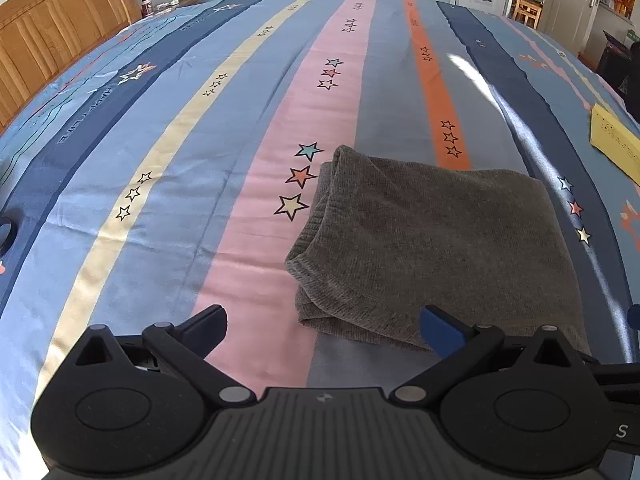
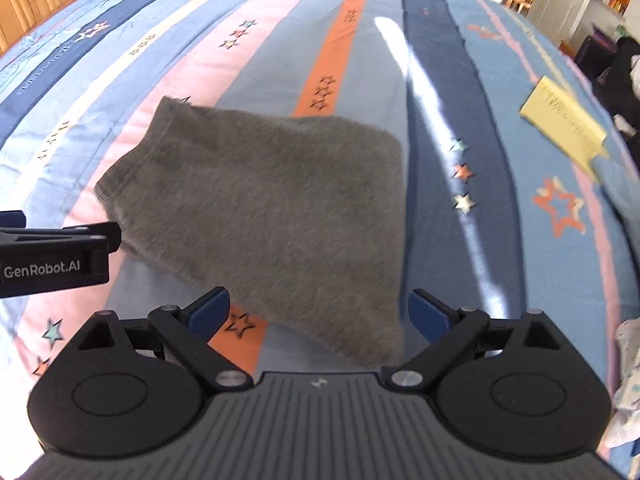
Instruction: Fold clothes
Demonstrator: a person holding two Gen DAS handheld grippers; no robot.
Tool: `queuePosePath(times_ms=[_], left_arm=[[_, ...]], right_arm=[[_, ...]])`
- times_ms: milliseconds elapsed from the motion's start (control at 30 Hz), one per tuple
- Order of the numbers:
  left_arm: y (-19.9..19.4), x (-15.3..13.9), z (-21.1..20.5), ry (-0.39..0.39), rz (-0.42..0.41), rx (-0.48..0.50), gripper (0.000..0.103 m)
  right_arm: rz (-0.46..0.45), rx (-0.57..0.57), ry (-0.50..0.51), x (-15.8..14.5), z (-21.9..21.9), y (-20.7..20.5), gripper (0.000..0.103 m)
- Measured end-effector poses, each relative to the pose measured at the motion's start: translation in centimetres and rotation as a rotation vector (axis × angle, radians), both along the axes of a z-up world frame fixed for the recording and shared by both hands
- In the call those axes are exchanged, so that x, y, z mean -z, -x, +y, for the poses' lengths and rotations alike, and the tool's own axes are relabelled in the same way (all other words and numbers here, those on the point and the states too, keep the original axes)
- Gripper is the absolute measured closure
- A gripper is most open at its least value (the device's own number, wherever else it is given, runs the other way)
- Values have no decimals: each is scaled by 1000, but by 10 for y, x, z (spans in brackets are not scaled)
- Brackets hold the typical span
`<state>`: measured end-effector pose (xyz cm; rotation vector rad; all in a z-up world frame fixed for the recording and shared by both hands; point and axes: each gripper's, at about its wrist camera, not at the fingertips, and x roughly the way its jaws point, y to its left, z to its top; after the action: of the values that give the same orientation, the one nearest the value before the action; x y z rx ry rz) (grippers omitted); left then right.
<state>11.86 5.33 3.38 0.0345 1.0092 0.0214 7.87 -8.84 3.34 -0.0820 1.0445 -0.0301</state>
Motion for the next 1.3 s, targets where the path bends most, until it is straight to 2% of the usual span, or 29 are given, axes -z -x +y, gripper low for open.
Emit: queuePosePath(times_ms=[367, 600, 667, 800, 867, 967, 1033, 1100, 1200, 1300], left_arm=[[-1, 4, -15, -13, 17, 32, 1], [1, 1, -13, 21, 11, 37, 1], [-2, -4, -6, 69, -4, 22, 1], [-18, -18, 18, 273, -72, -36, 1], [-30, -22, 18, 313, -101, -31, 1], [-51, -9, 2, 301, -53, 43, 1], [-60, 9, -6, 265, -2, 50, 1], [-65, 29, -8, 224, 29, 38, 1], [-67, 49, -5, 206, 39, 47, 1], [-71, 55, -2, 196, 42, 71, 1]], right_arm=[[-5, 5, -8, -1, -5, -4, 7], [-13, -20, -28, -7, -6, -3, 7], [-33, -31, -105, -10, -17, -5, 7], [-92, -33, -326, -11, -52, -14, 7], [-122, -33, -436, -11, -69, -18, 7], [-167, -34, -602, -12, -96, -24, 7], [-197, -35, -712, -13, -113, -29, 7], [-212, -45, -738, -10, -117, -43, 7], [-221, -65, -742, -4, -113, -71, 7], [-131, -110, -823, 21, -98, -111, 7]])
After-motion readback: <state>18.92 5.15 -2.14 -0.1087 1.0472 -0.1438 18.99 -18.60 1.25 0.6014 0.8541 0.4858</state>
